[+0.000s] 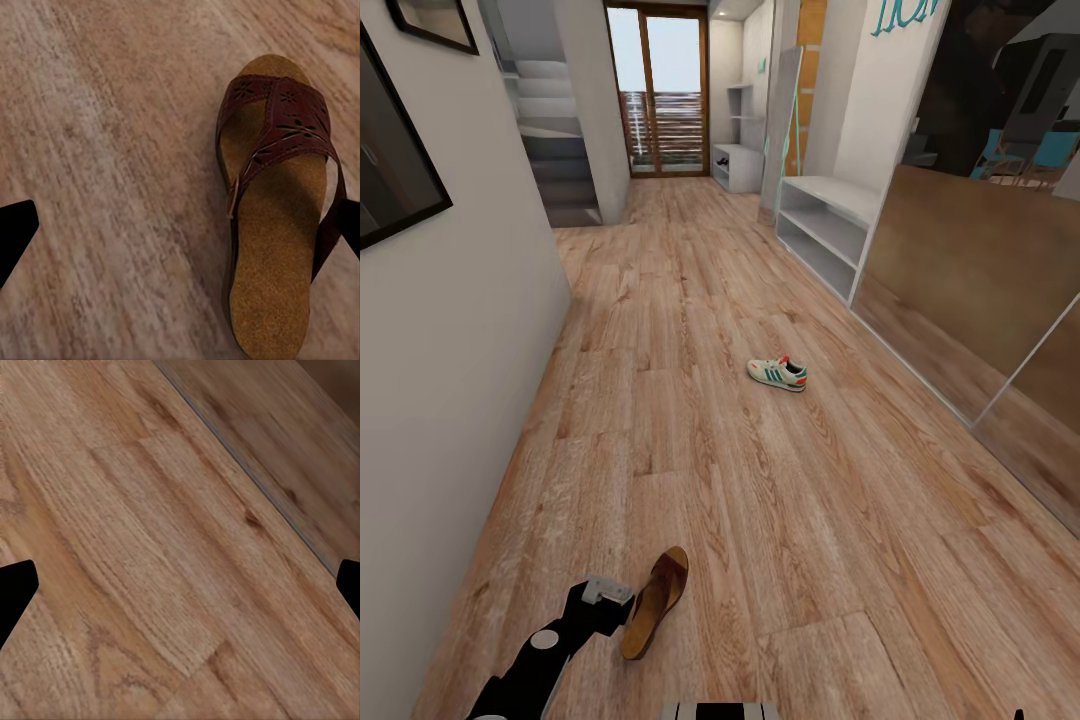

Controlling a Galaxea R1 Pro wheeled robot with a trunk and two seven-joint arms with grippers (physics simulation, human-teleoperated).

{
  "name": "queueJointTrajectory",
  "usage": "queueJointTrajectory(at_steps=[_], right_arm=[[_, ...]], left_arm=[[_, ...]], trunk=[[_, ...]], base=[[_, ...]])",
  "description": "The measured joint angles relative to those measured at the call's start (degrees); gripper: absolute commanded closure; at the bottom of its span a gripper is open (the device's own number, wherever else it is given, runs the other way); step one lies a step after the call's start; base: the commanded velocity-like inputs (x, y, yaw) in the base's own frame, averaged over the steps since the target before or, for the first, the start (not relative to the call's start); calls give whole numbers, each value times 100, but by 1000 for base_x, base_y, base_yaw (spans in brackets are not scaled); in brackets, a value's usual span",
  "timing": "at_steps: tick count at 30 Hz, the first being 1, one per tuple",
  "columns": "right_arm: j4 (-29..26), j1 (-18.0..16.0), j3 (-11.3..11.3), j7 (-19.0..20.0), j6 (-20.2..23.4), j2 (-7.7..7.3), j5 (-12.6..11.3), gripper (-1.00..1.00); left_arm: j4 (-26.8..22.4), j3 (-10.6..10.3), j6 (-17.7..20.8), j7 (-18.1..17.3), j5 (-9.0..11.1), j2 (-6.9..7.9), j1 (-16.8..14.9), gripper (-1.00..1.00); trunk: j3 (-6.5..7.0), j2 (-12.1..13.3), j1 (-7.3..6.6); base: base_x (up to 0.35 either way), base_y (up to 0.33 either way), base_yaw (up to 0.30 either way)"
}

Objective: Pick up the two gym shoes and the two sandals from the corridor floor and place them onto the hallstand (shoe rack) in the corridor, making sure they are on the rack and not on the floor. Arrange them so the two gym shoes are next to each other and the two sandals are next to each other.

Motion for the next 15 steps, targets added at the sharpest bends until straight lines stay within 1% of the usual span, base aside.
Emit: queueJointTrajectory(at_steps=[15], right_arm=[[35,1,3,16,-4,5,0,-100]], left_arm=[[34,0,-11,19,-5,-14,-7,-100]], trunk=[[0,0,0]], base=[[0,0,0]])
